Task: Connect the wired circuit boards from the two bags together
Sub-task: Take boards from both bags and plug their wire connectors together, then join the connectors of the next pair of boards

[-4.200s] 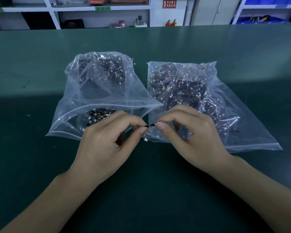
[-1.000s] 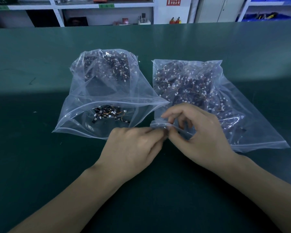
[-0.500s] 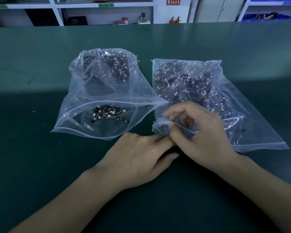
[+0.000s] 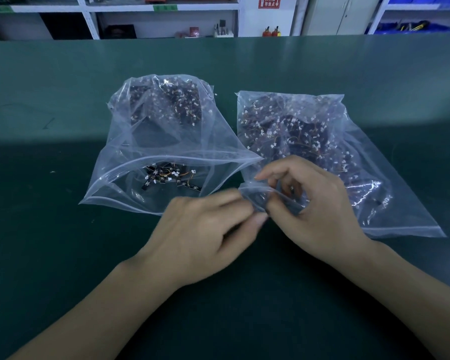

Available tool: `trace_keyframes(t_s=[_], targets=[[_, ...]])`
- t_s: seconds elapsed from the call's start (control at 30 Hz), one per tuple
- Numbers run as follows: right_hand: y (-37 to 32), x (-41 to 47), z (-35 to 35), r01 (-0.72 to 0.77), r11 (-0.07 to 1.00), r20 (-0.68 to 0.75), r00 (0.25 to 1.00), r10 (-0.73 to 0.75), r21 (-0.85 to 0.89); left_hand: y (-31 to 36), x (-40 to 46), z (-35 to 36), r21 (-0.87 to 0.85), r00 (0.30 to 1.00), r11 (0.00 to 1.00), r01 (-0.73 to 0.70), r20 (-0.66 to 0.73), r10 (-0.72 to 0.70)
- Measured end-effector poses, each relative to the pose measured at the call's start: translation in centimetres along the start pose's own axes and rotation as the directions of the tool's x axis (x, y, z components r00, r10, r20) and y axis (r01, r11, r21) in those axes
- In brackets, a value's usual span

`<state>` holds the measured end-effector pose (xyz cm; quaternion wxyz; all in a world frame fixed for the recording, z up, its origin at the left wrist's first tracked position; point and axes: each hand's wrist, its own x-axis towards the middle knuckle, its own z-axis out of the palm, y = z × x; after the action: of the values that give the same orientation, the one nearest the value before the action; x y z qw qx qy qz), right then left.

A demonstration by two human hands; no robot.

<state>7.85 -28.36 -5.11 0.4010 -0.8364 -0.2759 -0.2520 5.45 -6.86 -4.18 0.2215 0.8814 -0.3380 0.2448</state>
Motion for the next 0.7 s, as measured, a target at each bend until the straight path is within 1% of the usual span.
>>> trace_keyframes(t_s=[0.03,0.1,0.17,0.23,0.37,0.53,0.7], targets=[[0.0,0.0,0.0,0.004,1.0,0.011,1.0,-0.004,0.001,-0.3,0.0,-0.2,0.008,0.998,0.999,0.049,-0.043,-0.048],[0.0,0.0,-0.1,0.006,1.0,0.036,0.999,-0.006,0.0,-1.2,-0.1,-0.5,0.091,0.982,0.981,0.169,-0.103,-0.159],[-0.1,0.0,-0.1,-0.012,1.0,0.064,0.998,0.012,-0.001,-2.2,-0.3,-0.6,0.188,0.961,0.945,0.269,-0.115,-0.25],[-0.2,0.0,-0.1,-0.022,1.0,0.088,0.996,0.022,-0.004,-3.4,-0.7,-0.8,0.23,0.947,0.919,0.32,-0.098,-0.305],[-0.3,0.0,-0.1,-0.042,0.999,0.104,0.994,0.041,0.003,-5.2,-1.1,-1.4,0.291,0.93,0.886,0.361,-0.05,-0.363],[-0.4,-0.2,-0.1,-0.047,0.999,0.132,0.99,0.049,-0.017,-5.5,-1.3,-1.3,0.298,0.923,0.883,0.362,0.019,-0.385],[-0.4,-0.2,-0.1,-0.055,0.998,0.145,0.988,0.058,-0.028,-5.9,-1.2,-1.5,0.304,0.928,0.885,0.353,0.005,-0.372]])
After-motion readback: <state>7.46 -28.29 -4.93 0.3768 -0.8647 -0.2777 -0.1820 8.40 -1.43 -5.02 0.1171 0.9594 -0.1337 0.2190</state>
